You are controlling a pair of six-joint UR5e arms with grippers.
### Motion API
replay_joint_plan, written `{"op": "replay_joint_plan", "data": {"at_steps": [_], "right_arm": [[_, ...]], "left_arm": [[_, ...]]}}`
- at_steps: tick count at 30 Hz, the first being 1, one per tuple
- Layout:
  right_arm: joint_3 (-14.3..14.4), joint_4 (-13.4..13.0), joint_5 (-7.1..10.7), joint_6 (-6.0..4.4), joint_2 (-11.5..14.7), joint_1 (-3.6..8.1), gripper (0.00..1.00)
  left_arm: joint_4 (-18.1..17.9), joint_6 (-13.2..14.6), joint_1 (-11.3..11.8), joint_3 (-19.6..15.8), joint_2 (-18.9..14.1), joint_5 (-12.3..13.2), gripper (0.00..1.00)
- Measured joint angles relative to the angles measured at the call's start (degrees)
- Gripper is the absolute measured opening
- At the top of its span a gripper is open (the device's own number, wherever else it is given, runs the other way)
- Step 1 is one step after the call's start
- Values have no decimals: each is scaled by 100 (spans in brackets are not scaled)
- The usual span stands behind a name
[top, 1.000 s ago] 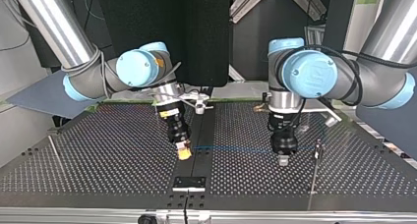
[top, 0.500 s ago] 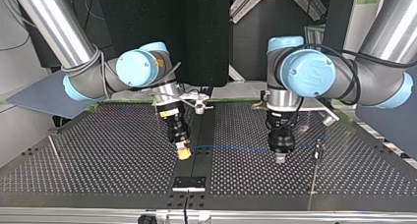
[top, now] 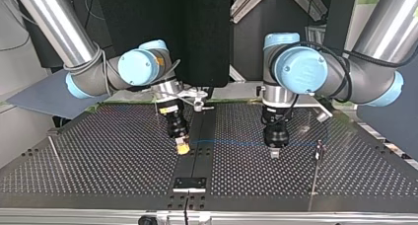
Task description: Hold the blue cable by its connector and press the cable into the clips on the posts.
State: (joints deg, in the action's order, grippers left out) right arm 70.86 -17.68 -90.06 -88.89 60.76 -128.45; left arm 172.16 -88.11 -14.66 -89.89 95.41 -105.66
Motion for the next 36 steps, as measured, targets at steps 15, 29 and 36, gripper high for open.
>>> {"op": "replay_joint_plan", "data": {"at_steps": [15, 29, 36], "right_arm": [[721, -58, -281, -21, -3, 104, 0], [1366, -155, -421, 38, -7, 184, 0], [1592, -312, -450, 50, -6, 226, 0]], "left_arm": [[-305, 58, -230, -464, 261, -69, 1], [-684, 56, -562, -785, 596, -185, 1], [-798, 27, -644, -858, 626, -221, 1]]}}
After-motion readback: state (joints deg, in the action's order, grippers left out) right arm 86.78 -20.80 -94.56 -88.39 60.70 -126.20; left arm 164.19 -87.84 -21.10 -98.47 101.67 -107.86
